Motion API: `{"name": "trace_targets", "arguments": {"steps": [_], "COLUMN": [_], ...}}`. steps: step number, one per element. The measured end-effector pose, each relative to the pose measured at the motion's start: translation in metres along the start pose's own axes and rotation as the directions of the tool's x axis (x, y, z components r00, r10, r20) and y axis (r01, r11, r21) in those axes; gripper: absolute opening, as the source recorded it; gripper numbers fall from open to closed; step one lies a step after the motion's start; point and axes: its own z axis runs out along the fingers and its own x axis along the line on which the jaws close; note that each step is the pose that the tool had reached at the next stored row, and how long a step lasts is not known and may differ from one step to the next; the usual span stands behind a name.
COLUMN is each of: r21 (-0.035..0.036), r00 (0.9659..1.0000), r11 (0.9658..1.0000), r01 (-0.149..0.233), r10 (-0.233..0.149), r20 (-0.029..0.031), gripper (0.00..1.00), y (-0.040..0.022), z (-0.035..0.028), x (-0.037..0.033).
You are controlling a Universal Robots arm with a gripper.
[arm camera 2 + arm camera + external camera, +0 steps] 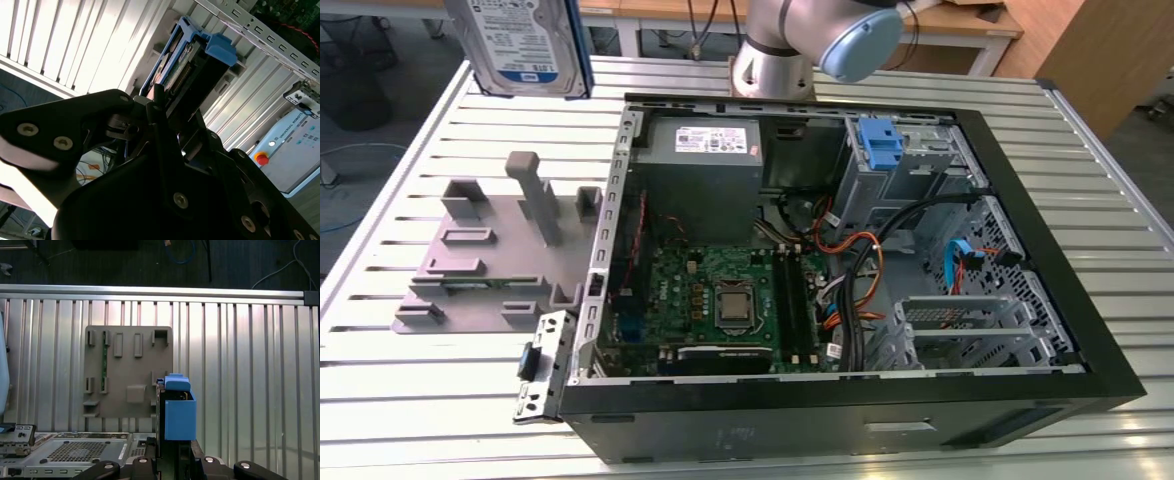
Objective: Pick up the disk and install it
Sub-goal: 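Pick up the disk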
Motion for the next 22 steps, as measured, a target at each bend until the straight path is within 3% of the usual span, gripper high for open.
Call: {"name": "trace_targets", "arguments": {"steps": [10,22], "r21": [-0.0001,-0.0002], "r00": [1.0000,1.0000], "r11": [1.0000,1.0000], "r01": [0.000,0.000], "r10": [0.000,0.000], "r20": [0.0000,0.0000], "gripper": [0.35,0.35], "y": [-0.0196,-0.0286], "z": [-0.0009,-0.0013], "x": [-0.0001,-0.0002]}}
